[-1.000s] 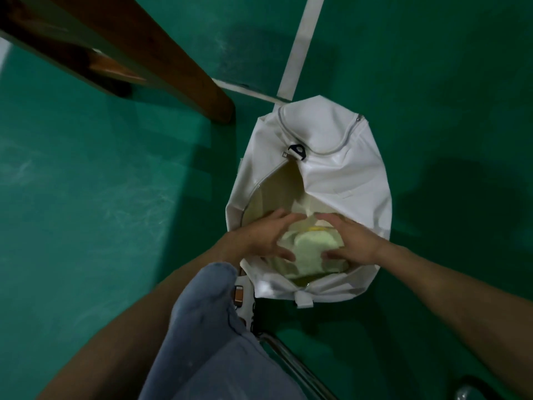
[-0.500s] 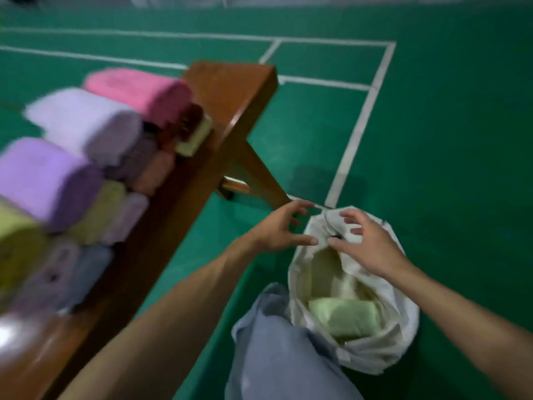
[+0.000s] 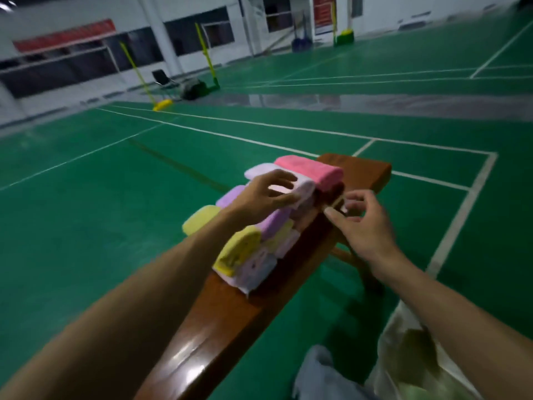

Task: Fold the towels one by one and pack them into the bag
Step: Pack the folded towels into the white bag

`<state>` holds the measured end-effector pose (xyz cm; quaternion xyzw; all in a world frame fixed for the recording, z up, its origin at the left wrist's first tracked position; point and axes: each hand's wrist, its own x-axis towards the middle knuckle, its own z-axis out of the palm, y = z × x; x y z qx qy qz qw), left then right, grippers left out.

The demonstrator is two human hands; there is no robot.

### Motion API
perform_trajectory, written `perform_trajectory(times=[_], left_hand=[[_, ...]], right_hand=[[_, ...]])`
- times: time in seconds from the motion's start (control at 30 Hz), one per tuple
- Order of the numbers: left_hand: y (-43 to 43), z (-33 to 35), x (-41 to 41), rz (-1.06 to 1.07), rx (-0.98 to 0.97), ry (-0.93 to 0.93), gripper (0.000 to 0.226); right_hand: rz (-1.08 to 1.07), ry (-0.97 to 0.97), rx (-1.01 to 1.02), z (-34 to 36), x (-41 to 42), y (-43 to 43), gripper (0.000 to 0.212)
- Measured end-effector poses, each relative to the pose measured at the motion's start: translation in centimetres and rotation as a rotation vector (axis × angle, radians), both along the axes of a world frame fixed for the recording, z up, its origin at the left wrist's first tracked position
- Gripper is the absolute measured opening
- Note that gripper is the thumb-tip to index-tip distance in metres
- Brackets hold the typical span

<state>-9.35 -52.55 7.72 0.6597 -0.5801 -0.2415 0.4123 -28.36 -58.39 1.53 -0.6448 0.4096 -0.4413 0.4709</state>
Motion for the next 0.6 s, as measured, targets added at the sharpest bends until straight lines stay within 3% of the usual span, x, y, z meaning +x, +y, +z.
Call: perform_trajectory(times=[0.17,0.37,0.5,0.6], left_hand=[[6.2,-0.1,9.2,0.168,0.013,-0.169,0.012],[8.7,-4.1,16.0,0.298,0.064,-0.179,0.031],[8.0,-6.4,16.4,0.259,0.087,-0.051,0.023],[7.5,-7.7,16.6,0.246,0.085,0.185,0.026]], right_hand=[[0.129,-0.063,-0.131,0.3,9.2,5.3,0.037],[0.141,0.05,-0.253,-1.4,15.1,7.5,0.041],[0.142,0.234,-0.307,-3.8,16.5,8.1,0.048],[0.115,0.256,-0.382,-5.1,16.5,8.0,0.049]])
